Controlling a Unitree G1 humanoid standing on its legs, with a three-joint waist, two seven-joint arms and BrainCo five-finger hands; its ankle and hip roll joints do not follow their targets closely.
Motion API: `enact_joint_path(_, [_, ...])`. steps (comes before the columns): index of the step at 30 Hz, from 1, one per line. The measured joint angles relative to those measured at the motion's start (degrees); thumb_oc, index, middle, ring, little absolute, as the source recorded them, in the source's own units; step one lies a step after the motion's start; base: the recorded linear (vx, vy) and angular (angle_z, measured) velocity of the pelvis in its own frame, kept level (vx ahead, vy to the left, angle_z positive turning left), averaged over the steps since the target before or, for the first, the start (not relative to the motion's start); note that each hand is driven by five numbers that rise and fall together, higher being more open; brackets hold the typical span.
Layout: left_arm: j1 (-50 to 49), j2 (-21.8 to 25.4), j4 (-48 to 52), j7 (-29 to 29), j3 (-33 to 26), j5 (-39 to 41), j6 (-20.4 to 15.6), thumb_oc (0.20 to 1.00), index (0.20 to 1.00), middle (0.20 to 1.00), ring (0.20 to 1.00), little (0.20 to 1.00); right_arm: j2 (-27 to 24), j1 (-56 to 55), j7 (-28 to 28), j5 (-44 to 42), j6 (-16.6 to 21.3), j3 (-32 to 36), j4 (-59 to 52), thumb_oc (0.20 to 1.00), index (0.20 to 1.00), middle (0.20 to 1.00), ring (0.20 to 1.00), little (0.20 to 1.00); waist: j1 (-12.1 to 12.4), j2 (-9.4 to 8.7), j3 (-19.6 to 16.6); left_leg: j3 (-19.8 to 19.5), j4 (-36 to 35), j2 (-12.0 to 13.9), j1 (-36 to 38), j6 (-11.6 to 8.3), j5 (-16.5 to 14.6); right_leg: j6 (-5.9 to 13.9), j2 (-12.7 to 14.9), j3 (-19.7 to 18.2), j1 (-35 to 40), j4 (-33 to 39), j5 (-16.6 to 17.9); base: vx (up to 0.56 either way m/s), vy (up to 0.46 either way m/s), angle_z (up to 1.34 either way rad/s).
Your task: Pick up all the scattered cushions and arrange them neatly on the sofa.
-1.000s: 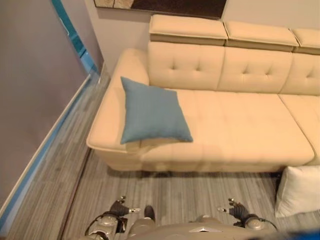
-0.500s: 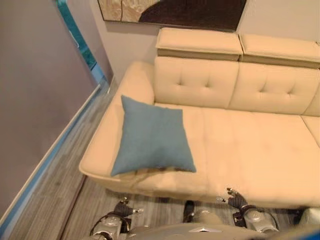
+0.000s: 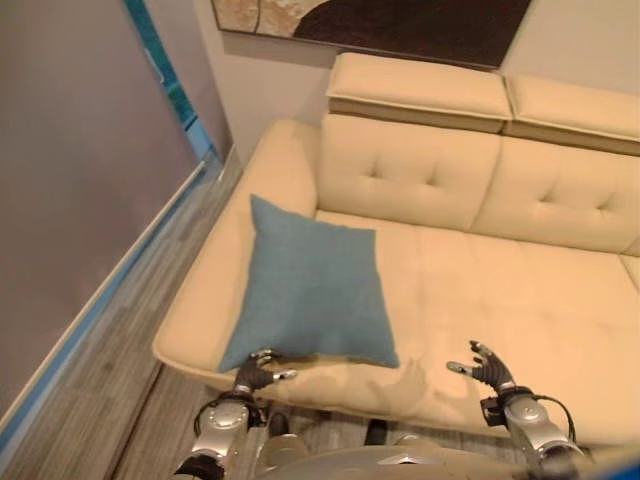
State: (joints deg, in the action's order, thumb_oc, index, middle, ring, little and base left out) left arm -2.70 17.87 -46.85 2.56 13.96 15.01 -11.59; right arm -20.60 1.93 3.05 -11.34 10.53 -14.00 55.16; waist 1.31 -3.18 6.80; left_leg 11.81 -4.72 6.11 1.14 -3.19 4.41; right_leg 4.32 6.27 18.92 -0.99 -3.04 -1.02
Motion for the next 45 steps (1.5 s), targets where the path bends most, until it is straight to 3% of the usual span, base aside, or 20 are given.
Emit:
enact_joint_path(1, [-0.9, 2.0, 4.1, 0.1, 0.1, 0.0, -0.1, 1.000, 1.000, 1.000, 1.000, 1.000, 0.0, 0.1, 0.1, 0.0, 0.0, 0.3, -0.2, 1.000, 1.000, 1.000, 1.000, 1.000, 0.3, -0.02, 0.1, -0.1, -0.1, -2.1, -0.1, 1.07, -0.4, 1.35, 2.5, -0.1, -0.8, -2.1, -0.7, 0.03, 0.148, 0.20])
enact_joint_path(3, [-2.5, 4.3, 10.1, 0.2, -0.1, 0.0, 0.1, 1.000, 1.000, 1.000, 1.000, 1.000, 0.0, 0.1, 0.1, 0.2, -0.1, 0.4, -1.1, 1.000, 1.000, 1.000, 1.000, 1.000, 1.5, 0.02, 0.2, 0.0, -0.2, -3.4, 0.0, 1.90, -0.6, 1.62, 3.8, -0.3, -1.0, -2.5, -0.7, 0.03, 0.128, 0.12])
enact_joint_path(4, [-4.2, 7.0, 18.8, 0.1, -0.8, 0.0, -0.5, 1.000, 1.000, 1.000, 1.000, 1.000, 0.0, -0.1, 0.1, 0.2, 0.1, 1.1, -1.9, 1.000, 1.000, 1.000, 1.000, 1.000, 2.2, 0.09, 0.3, -0.1, -0.3, -4.3, 0.0, 2.39, -0.8, 2.13, 4.7, -0.5, -1.0, -2.5, -0.5, 0.04, 0.094, 0.07])
enact_joint_path(7, [-5.8, 12.2, 33.3, -0.1, -7.2, -1.2, -1.7, 1.000, 1.000, 1.000, 1.000, 1.000, -0.1, 0.4, 0.2, 0.2, 0.0, 3.1, -4.4, 1.000, 1.000, 1.000, 1.000, 1.000, 3.1, 0.59, 0.4, -0.9, -0.4, -5.3, 0.9, 2.54, -0.9, 3.76, 5.2, 0.2, 1.7, 0.4, 0.7, 0.09, 0.090, 0.14])
enact_joint_path(9, [-4.3, 12.1, 33.5, 0.2, -9.0, -1.3, -2.4, 1.000, 1.000, 1.000, 1.000, 1.000, 0.0, 0.6, 0.5, 0.2, 0.0, 3.2, -4.4, 1.000, 1.000, 1.000, 1.000, 1.000, 3.1, 1.00, 0.0, -1.3, -0.5, -5.3, 1.1, 2.48, -0.9, 3.85, 4.9, 0.5, 2.5, 1.1, 0.7, 0.07, 0.026, 0.10])
enact_joint_path(10, [-3.7, 12.2, 33.8, 0.5, -9.7, -5.1, -2.3, 1.000, 1.000, 1.000, 1.000, 1.000, -0.1, 0.9, 0.5, 0.3, -0.1, 3.2, -4.4, 1.000, 1.000, 1.000, 1.000, 1.000, 3.0, 1.33, -0.1, -1.3, -0.5, -5.1, 1.7, 2.39, -1.0, 3.87, 4.6, 0.7, 3.6, 2.2, 0.9, 0.05, 0.016, 0.01])
enact_joint_path(14, [-2.4, 10.3, 33.7, 2.3, -9.4, -10.6, -1.8, 1.000, 1.000, 1.000, 1.000, 1.000, -0.3, 1.8, 0.6, 0.3, -0.3, 3.2, -4.4, 1.000, 1.000, 1.000, 1.000, 1.000, 2.8, 2.31, -0.9, -1.2, -0.5, -4.4, 1.8, 2.29, -1.0, 3.71, 3.8, 0.4, 3.6, 2.7, 1.0, -0.01, 0.005, -0.05])
enact_joint_path(19, [7.6, 6.6, 25.0, 4.5, -2.7, -12.3, 0.2, 1.000, 1.000, 1.000, 1.000, 1.000, -1.4, 8.0, 1.5, 0.3, -1.4, 2.0, -4.1, 1.000, 1.000, 1.000, 1.000, 1.000, 1.5, 4.03, -0.9, -1.2, -0.2, -3.9, -1.7, 2.19, 0.2, 3.34, 3.7, 0.1, -0.5, 1.3, 1.3, -0.16, -0.006, -0.03])
enact_joint_path(21, [14.3, 4.9, 19.1, 6.9, 1.1, -14.6, 1.5, 1.000, 1.000, 1.000, 1.000, 1.000, -2.1, 13.6, 2.8, 0.1, -1.5, 0.3, -3.7, 1.000, 1.000, 1.000, 1.000, 1.000, 1.3, 5.02, 2.0, -1.0, 1.2, -3.7, -5.6, 2.35, 0.8, 3.25, 3.9, -0.6, -5.0, -0.6, 1.4, -0.38, -0.016, -0.08])
enact_joint_path(22, [19.0, 4.6, 15.9, 8.3, 2.7, -15.3, 2.1, 1.000, 1.000, 1.000, 1.000, 1.000, -2.2, 18.6, 3.4, -0.4, -1.5, -0.5, -3.8, 1.000, 1.000, 1.000, 1.000, 1.000, 1.2, 5.51, 5.2, -0.6, 1.9, -3.4, -9.1, 2.41, 2.0, 2.70, 3.8, -0.9, -8.9, -2.1, 2.1, -0.25, 0.003, -0.14])
enact_joint_path(25, [24.6, 3.5, 9.6, 10.6, 3.0, -15.7, 2.9, 1.000, 1.000, 1.000, 1.000, 1.000, -2.2, 24.8, 4.4, -0.8, -1.6, -2.0, -3.7, 1.000, 1.000, 1.000, 1.000, 1.000, 1.2, 5.82, 9.3, -0.2, 1.9, -2.9, -13.7, 2.12, 3.4, 2.46, 3.8, -1.5, -15.2, -5.3, 2.1, -0.14, 0.010, -0.10])
enact_joint_path(28, [25.8, 3.2, 6.4, 11.8, 2.9, -15.7, 4.7, 1.000, 1.000, 1.000, 1.000, 1.000, -2.4, 27.8, 5.1, -1.0, -1.6, -2.4, -3.5, 1.000, 1.000, 1.000, 1.000, 1.000, 1.1, 5.82, 10.8, 0.1, 1.8, -2.9, -15.9, 1.83, 3.6, 1.56, 4.1, -2.5, -19.0, -8.0, 1.4, -0.04, 0.003, -0.09])
enact_joint_path(32, [26.7, 3.1, 4.9, 14.0, 3.1, -15.7, 4.8, 1.000, 1.000, 1.000, 1.000, 1.000, -2.8, 29.8, 6.8, -2.5, -1.6, -2.2, -3.3, 1.000, 1.000, 1.000, 1.000, 1.000, 1.0, 5.63, 10.9, 0.1, 1.9, -3.0, -17.6, 2.20, 4.0, -0.03, 4.5, -2.9, -22.3, -11.4, 0.0, 0.00, 0.001, 0.02])
enact_joint_path(42, [26.9, 3.1, 4.5, 14.1, 5.7, -13.2, 4.6, 1.000, 1.000, 1.000, 1.000, 1.000, -2.8, 32.6, 8.9, -4.3, -1.4, -2.3, 1.0, 1.000, 1.000, 1.000, 1.000, 1.000, 1.2, 5.71, 10.8, 0.2, 2.0, -3.6, -20.5, 2.27, 4.0, -0.99, 5.8, -3.8, -28.5, -18.7, -4.4, 0.02, 0.001, 0.02])
enact_joint_path(45, [27.5, 3.1, 4.6, 14.2, 7.6, -12.1, 4.5, 1.000, 1.000, 1.000, 1.000, 1.000, -2.7, 33.7, 9.4, -4.1, -1.2, -3.9, 2.9, 1.000, 1.000, 1.000, 1.000, 1.000, 1.4, 5.56, 8.4, 0.2, 3.0, -4.2, -23.6, 2.33, 4.0, -0.79, 7.0, -4.2, -32.4, -21.3, -5.5, 0.04, -0.030, 0.09])
